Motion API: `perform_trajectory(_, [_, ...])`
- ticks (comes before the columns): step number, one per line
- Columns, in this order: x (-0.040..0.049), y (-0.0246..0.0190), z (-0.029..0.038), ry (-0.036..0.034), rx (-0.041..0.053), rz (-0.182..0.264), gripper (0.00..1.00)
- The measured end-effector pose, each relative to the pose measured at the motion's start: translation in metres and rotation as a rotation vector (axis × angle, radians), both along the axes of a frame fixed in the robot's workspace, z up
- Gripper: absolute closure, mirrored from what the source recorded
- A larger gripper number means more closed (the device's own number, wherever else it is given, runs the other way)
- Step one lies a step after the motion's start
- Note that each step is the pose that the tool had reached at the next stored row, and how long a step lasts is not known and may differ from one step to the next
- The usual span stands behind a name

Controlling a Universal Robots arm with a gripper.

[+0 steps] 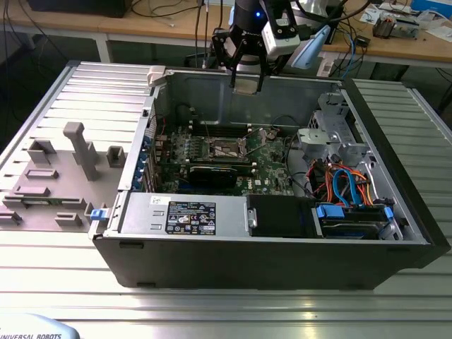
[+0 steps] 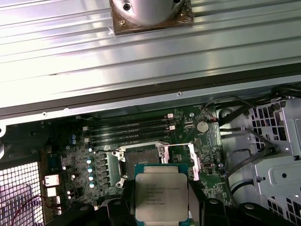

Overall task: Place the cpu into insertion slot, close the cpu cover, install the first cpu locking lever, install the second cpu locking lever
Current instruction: 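Place the cpu into insertion slot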

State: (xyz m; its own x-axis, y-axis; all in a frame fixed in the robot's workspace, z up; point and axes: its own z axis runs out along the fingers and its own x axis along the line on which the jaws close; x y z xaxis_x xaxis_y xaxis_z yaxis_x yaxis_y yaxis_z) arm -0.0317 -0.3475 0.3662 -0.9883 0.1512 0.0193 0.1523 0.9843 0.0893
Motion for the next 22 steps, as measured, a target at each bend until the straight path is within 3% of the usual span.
perform_trajectory(22, [0.0001, 0.0, 0.0, 0.0001, -0.0001, -0.022, 0.46])
